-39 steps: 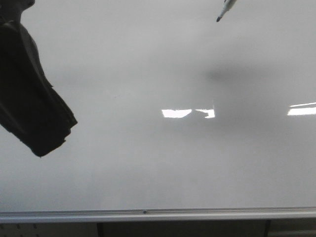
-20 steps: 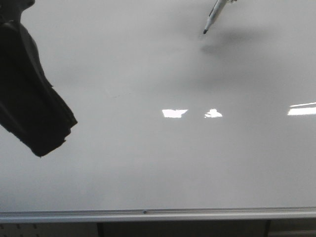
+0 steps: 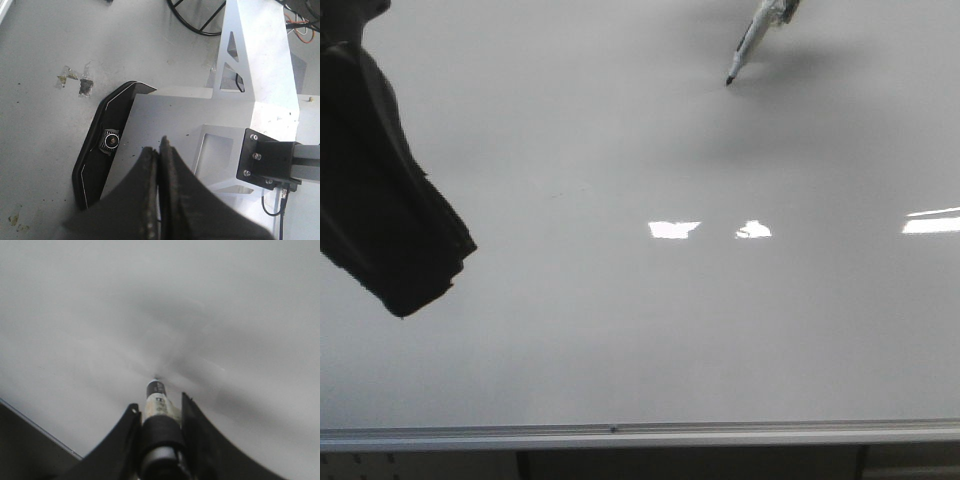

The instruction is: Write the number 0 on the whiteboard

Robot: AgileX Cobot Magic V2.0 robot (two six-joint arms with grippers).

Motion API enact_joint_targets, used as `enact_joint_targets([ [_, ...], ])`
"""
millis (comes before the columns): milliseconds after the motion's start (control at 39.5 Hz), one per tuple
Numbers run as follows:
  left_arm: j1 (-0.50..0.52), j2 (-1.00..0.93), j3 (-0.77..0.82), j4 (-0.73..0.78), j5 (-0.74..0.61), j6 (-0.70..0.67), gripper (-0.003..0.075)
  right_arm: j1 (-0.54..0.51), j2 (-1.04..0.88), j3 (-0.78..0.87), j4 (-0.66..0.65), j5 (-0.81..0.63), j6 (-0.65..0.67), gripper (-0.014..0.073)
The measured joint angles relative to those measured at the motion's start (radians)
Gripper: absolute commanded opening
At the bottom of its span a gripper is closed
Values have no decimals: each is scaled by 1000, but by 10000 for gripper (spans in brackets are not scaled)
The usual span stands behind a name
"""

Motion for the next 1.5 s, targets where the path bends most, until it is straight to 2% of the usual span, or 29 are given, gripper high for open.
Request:
enact_joint_targets([
  [836,0,0,0,0,0,0,-20,0,17,-1,0,-5,1,-58],
  [1166,0,0,0,0,0,0,-20,2,76,-2,0,40,1,-58],
  [1495,0,0,0,0,0,0,-20,-2,93,-2,-123,51,37,-58],
])
